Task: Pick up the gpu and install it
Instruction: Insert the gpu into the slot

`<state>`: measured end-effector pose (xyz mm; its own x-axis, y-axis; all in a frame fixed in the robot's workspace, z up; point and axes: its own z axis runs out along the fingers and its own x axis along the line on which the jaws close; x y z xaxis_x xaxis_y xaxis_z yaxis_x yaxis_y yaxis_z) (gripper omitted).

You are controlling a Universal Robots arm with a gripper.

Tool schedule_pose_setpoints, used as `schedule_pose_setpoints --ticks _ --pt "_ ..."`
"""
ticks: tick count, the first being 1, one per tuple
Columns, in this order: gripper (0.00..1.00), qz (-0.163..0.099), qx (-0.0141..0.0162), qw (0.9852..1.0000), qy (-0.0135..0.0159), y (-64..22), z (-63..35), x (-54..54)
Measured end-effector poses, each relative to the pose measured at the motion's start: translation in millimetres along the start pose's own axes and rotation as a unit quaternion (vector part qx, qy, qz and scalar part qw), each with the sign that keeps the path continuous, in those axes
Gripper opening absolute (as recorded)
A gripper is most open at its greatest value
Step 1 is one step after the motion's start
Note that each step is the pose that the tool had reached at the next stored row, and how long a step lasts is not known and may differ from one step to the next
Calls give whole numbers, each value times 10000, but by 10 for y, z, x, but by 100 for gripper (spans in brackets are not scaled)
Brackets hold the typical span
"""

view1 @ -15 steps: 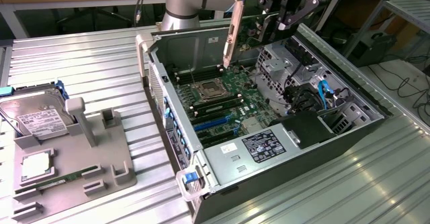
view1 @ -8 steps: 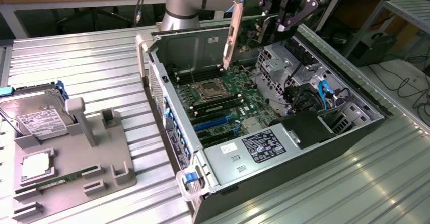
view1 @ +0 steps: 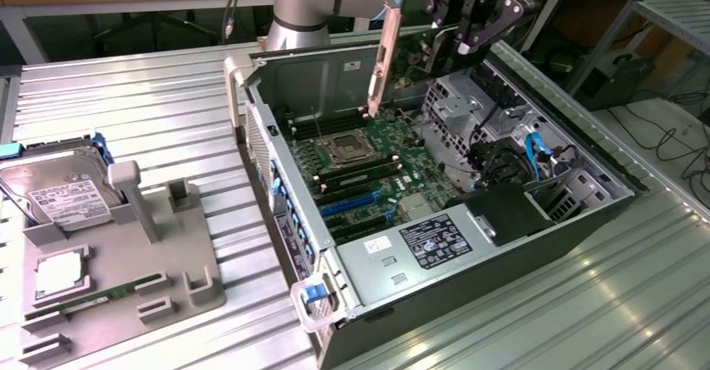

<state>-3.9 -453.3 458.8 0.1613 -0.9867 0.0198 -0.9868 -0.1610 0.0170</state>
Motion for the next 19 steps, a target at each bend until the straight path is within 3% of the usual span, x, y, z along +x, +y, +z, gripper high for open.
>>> schedule_pose_setpoints --ticks 19 --pt "27 -17 0 10000 0 -1 59 -1"
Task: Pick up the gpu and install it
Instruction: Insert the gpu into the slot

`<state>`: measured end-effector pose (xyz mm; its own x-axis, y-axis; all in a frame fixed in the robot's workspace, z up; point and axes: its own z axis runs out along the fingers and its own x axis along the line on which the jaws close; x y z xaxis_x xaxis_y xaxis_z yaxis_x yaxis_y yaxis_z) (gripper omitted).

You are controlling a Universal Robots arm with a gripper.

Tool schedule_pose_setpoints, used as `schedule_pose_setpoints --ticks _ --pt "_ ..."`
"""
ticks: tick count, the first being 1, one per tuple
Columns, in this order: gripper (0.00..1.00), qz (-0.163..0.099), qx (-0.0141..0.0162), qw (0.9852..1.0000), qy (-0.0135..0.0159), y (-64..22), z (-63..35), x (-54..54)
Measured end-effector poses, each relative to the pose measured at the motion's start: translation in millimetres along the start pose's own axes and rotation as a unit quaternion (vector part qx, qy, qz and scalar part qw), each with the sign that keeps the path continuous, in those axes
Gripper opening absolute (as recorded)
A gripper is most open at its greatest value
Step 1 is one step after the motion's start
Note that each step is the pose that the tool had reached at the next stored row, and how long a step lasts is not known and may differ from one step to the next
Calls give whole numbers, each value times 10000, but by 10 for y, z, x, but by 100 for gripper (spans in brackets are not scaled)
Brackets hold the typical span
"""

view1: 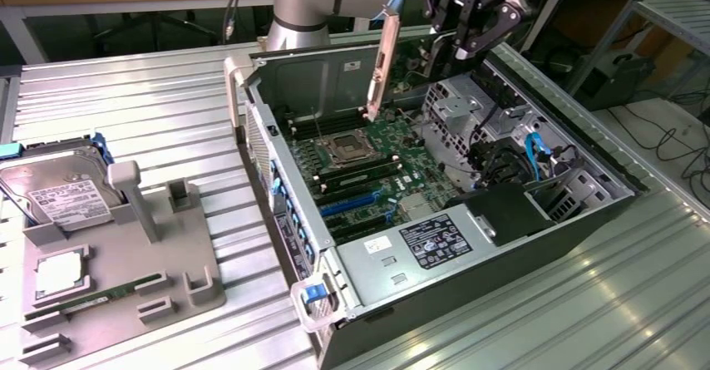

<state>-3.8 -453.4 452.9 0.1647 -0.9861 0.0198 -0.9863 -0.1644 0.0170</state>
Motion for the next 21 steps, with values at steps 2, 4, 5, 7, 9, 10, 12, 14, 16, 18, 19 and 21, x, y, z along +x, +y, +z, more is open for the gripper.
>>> schedule_pose_setpoints --ticks 2,4,5,7,9,10,12,14,16,18,19,21 --pt "27 -1 0 10000 0 0 6 0" --pt "27 -2 0 10000 0 0 13 0" --pt "27 -2 0 10000 0 0 16 0" --pt "27 -3 0 10000 0 0 22 0" --pt "27 -4 0 10000 0 0 26 -1" --pt "27 -4 0 10000 0 0 28 -1" --pt "27 -6 1 10000 -2 -1 33 -1" --pt "27 -9 1 10000 -3 -1 39 -1" --pt "27 -10 1 10000 -2 -1 51 -1" --pt "27 79 0 10000 -4 -1 79 -1" --pt "27 157 -2 9999 -5 -1 92 -2" --pt "27 348 -6 9994 -8 -2 118 -3"
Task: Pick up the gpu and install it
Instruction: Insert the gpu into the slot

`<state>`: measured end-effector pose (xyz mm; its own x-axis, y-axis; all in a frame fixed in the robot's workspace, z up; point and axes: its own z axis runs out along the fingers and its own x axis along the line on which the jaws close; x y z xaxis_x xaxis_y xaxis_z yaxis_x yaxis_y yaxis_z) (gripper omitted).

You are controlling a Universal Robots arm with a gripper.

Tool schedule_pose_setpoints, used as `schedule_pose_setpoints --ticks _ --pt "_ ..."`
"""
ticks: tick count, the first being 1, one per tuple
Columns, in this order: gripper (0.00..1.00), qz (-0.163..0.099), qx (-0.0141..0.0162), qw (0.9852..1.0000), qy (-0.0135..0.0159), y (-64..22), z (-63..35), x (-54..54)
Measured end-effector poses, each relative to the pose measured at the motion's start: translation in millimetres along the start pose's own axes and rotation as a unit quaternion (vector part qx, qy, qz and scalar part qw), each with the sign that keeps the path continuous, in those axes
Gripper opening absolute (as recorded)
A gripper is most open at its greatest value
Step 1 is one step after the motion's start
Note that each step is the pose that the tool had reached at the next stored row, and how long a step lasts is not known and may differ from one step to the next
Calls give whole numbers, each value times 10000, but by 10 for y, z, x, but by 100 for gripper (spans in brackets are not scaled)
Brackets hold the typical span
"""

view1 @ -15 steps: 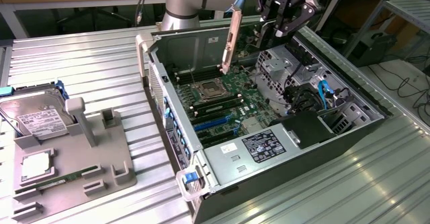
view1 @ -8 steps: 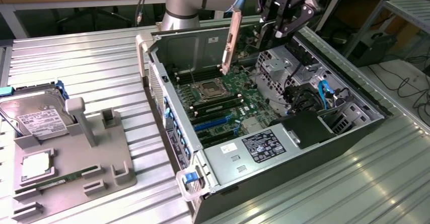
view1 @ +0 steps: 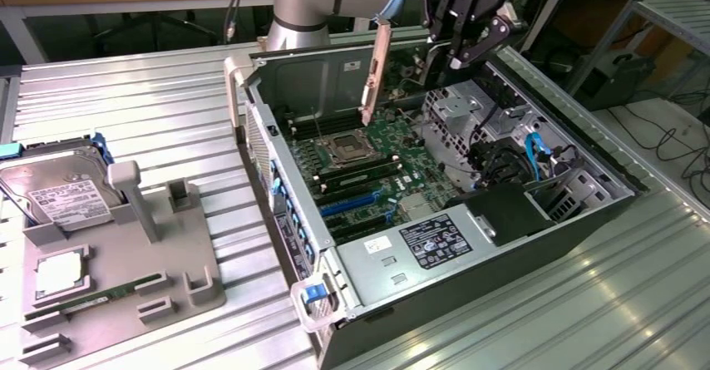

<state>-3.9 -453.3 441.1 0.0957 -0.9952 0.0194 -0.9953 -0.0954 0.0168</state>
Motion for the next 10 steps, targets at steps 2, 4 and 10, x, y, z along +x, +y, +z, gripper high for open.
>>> schedule_pose_setpoints --ticks 2,4,10 --pt "27 84 -2 10000 -1 1 16 0" --pt "27 136 -3 9999 -2 13 31 -2" --pt "27 207 -4 9998 -4 39 60 -10"
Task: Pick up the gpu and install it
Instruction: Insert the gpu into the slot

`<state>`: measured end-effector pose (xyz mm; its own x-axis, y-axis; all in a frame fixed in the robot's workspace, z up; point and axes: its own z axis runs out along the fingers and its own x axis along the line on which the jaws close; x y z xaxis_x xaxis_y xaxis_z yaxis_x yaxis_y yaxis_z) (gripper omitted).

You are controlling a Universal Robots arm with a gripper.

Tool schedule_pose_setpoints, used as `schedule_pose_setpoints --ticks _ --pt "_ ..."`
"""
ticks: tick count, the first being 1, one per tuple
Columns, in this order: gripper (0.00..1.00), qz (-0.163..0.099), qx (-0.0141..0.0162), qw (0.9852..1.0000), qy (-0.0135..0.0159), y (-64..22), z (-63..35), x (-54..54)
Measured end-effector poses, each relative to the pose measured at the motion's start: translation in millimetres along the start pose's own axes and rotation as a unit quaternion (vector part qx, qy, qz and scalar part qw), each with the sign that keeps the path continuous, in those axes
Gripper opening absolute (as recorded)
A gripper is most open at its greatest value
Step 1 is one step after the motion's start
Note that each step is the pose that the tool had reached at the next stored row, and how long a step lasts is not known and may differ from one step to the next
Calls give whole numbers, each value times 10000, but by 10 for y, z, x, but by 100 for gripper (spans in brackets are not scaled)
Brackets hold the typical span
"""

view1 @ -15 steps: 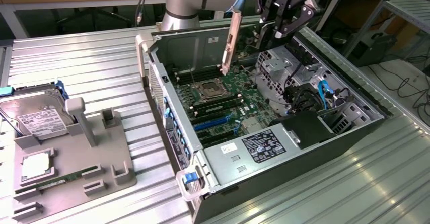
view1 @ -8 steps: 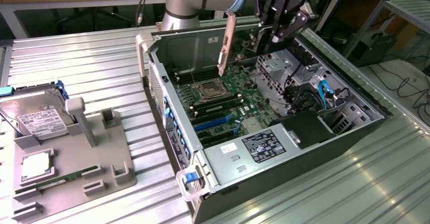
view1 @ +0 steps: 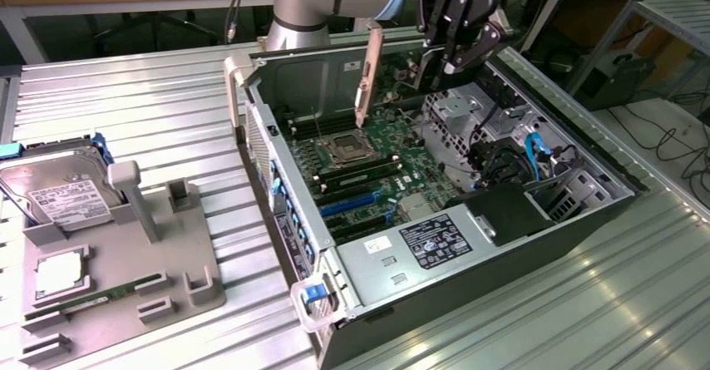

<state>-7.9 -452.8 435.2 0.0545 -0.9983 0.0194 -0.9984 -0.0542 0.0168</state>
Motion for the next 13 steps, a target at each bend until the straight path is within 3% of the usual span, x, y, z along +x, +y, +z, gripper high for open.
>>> schedule_pose_setpoints --ticks 13 --pt "27 67 -1 10000 -1 2 63 -1"
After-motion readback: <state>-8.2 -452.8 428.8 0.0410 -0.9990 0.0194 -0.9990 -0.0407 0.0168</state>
